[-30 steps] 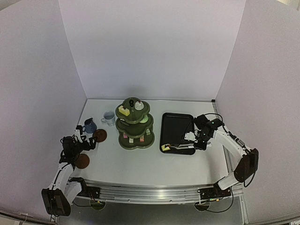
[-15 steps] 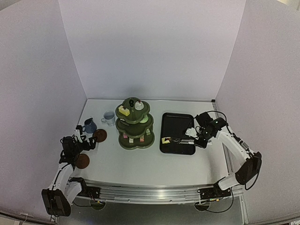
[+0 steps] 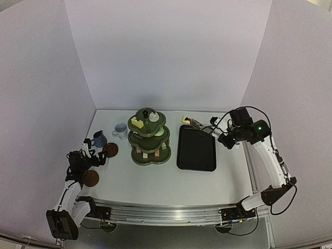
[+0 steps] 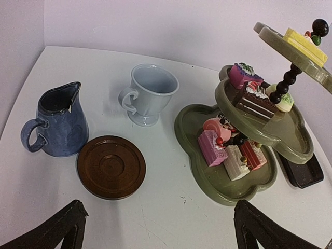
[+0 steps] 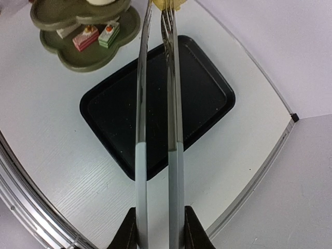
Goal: Serve the afternoon tea
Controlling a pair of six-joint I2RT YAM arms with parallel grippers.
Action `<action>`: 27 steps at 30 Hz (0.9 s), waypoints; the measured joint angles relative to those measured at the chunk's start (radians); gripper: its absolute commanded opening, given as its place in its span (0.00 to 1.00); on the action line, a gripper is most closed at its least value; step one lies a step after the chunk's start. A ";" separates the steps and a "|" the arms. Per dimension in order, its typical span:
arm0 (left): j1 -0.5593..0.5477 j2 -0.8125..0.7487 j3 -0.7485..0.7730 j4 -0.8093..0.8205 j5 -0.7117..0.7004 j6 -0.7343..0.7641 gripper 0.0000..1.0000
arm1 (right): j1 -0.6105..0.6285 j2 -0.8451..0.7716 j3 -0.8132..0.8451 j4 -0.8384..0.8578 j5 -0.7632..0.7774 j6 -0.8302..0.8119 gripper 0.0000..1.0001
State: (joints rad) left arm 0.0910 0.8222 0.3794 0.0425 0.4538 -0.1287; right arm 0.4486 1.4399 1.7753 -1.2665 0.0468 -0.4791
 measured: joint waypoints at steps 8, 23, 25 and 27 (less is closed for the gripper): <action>0.000 -0.006 0.000 0.001 0.008 -0.001 1.00 | 0.055 0.102 0.372 -0.081 -0.051 0.162 0.00; 0.000 -0.015 -0.002 0.001 0.014 -0.001 1.00 | 0.272 0.316 0.527 -0.105 -0.103 0.246 0.00; 0.000 -0.015 -0.002 0.001 0.014 -0.001 1.00 | 0.278 0.319 0.527 -0.105 -0.101 0.246 0.00; 0.000 -0.015 -0.002 0.001 0.014 -0.001 1.00 | 0.284 0.329 0.532 -0.106 -0.100 0.245 0.00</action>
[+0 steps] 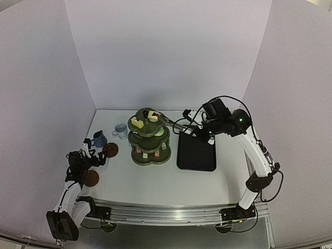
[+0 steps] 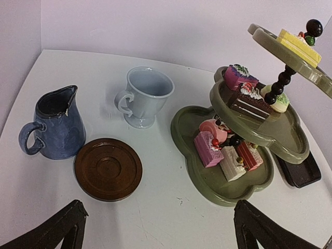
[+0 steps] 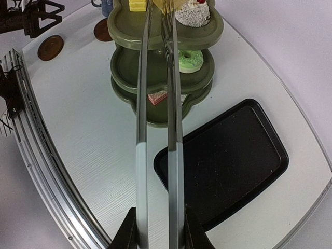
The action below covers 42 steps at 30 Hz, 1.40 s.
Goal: Serve the afternoon tea
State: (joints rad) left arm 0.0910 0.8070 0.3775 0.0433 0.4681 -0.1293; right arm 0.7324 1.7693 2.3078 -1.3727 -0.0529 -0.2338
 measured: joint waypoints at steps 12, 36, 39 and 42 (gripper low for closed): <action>0.000 0.000 0.000 0.000 0.000 0.000 1.00 | 0.021 0.041 -0.003 -0.002 0.005 -0.004 0.00; 0.000 0.000 0.000 0.000 0.000 0.000 1.00 | 0.044 0.081 -0.014 -0.005 0.048 -0.003 0.01; 0.000 0.000 0.000 0.000 0.000 0.000 1.00 | 0.047 0.081 -0.014 -0.005 0.052 -0.003 0.10; 0.000 0.000 0.000 0.000 0.000 0.000 1.00 | 0.048 0.081 -0.013 -0.005 0.053 -0.002 0.23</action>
State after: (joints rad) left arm 0.0910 0.8070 0.3775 0.0437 0.4679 -0.1291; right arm 0.7807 1.8503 2.2944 -1.3774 0.0002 -0.2361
